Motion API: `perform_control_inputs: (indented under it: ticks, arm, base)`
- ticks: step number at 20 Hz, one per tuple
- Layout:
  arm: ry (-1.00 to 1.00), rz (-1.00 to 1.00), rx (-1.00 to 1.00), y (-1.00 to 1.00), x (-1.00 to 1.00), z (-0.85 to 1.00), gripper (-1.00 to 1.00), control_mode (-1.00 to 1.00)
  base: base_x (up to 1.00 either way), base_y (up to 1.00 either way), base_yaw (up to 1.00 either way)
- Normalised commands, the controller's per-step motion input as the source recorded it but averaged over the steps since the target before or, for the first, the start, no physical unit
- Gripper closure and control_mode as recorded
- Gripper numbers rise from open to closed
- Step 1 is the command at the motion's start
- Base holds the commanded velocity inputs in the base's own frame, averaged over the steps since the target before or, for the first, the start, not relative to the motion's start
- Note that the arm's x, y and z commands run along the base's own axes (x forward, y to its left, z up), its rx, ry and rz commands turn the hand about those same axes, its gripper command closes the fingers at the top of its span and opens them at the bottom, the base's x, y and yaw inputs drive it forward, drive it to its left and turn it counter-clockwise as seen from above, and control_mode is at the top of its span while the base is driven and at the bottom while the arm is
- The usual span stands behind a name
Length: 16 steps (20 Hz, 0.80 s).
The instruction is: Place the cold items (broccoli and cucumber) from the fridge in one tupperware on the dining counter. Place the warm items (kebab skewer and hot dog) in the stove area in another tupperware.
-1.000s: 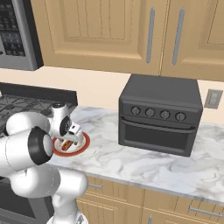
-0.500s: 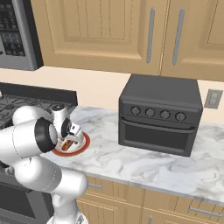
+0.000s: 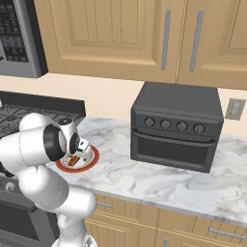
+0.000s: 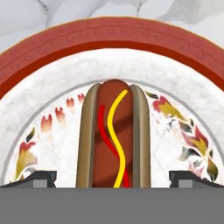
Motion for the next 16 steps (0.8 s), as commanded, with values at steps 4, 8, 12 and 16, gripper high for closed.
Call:
perform_control_inputs:
  ticks: [4,8,12,16]
  arm:
    - [0.00,-0.03,0.00,0.07,0.03,-0.38,1.00,-1.00]
    - [0.01,-0.02,-0.04,0.34,0.14,-0.55,1.00,-1.00]
    - [0.08,-0.03,-0.11,0.62,0.34,-0.53,1.00,-1.00]
    - [0.07,-0.03,-0.06,0.45,0.19,-0.47,1.00,-1.00]
  base:
    - [0.00,0.00,0.00]
    - [0.00,0.00,0.00]
    - [0.00,0.00,0.00]
    - [0.00,0.00,0.00]
